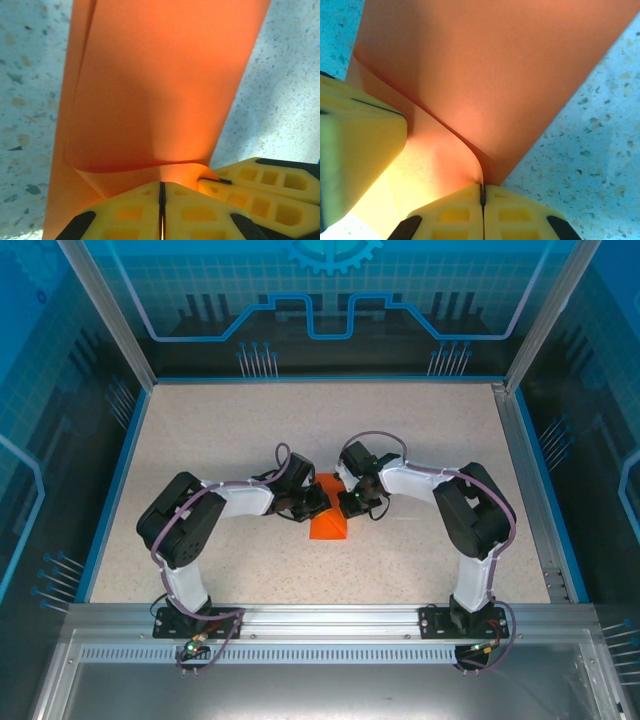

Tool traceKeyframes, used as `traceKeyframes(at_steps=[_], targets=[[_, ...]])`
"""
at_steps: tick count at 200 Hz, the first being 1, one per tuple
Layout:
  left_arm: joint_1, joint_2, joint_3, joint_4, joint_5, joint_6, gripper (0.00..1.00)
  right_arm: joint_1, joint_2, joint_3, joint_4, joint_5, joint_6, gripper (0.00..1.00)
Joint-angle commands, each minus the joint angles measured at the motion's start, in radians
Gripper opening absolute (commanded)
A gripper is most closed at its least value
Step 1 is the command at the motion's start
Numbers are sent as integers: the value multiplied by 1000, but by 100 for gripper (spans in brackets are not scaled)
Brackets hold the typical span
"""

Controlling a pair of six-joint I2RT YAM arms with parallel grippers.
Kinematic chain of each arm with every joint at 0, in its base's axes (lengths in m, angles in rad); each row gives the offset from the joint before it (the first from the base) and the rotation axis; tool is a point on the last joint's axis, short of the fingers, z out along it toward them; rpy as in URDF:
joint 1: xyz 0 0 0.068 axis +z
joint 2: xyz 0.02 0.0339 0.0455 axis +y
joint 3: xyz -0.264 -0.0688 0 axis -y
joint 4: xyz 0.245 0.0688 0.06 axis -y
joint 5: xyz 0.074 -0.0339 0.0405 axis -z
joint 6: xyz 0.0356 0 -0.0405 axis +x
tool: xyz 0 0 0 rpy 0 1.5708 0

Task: Fold a paper plane with a square sheet of paper (pick it up from the middle)
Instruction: Fold the triangle a second time at the center of the table.

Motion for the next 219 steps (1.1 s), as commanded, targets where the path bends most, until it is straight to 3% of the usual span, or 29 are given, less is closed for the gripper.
traceKeyframes(at_steps=[1, 54, 131, 183, 219], targets=[[5, 23, -28, -30, -12, 10, 10, 10, 44, -11, -4, -2, 4, 6], [5, 31, -50, -28, -26, 14, 9, 11, 34, -4, -8, -6, 13, 8], [4, 36, -52, -22, -23, 19, 8, -16, -171, -48, 11, -56, 92, 24], [4, 32, -48, -25, -21, 23, 8, 2, -194, -116, 118, -302, 153, 14], [4, 31, -48, -30, -24, 27, 8, 16, -149, -141, 156, -339, 202, 8]])
